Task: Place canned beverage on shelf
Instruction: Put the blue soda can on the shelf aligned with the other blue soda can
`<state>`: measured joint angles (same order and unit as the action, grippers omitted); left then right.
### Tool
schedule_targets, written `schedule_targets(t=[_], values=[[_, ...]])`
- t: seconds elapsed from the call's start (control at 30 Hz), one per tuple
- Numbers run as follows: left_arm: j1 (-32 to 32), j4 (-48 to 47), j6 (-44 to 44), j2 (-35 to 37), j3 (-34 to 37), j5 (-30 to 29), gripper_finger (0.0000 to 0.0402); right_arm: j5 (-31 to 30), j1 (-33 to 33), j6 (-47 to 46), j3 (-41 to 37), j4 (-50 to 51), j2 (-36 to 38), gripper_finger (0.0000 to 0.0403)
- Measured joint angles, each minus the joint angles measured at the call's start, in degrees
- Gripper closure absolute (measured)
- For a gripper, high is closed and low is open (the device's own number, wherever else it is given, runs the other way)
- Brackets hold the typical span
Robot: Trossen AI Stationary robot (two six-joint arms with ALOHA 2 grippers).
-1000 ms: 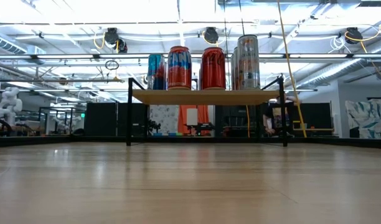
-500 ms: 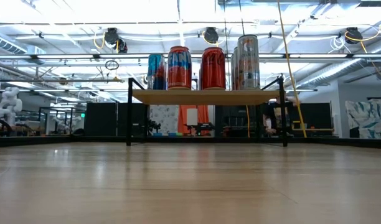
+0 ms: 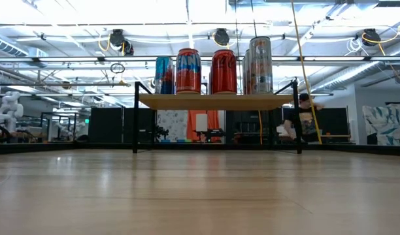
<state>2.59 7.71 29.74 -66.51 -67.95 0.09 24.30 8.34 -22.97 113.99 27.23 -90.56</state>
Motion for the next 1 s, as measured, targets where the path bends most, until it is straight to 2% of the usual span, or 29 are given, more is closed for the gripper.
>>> schedule_targets(t=[0.27,0.6,0.77,1.0], values=[[-2.36,-5.99,-0.65,-0.62,0.00,1.78,0.0074,0.04,0.00,3.70,-0.01,4.74,0.00,0.0179],[-3.36,-1.94,-1.32,-3.74,-0.02,9.74,0.0074,0.03,-0.13,5.71,0.00,4.81,-0.24,0.0179],[-3.41,-1.12,-0.03,-6.50,-0.04,10.39,0.0074,0.18,-0.15,5.73,0.00,4.63,-0.75,0.0179],[-3.60,5.03,4.34,-9.35,-0.02,13.51,0.0075,1.51,-0.22,5.72,0.00,4.84,-1.39,0.0179]])
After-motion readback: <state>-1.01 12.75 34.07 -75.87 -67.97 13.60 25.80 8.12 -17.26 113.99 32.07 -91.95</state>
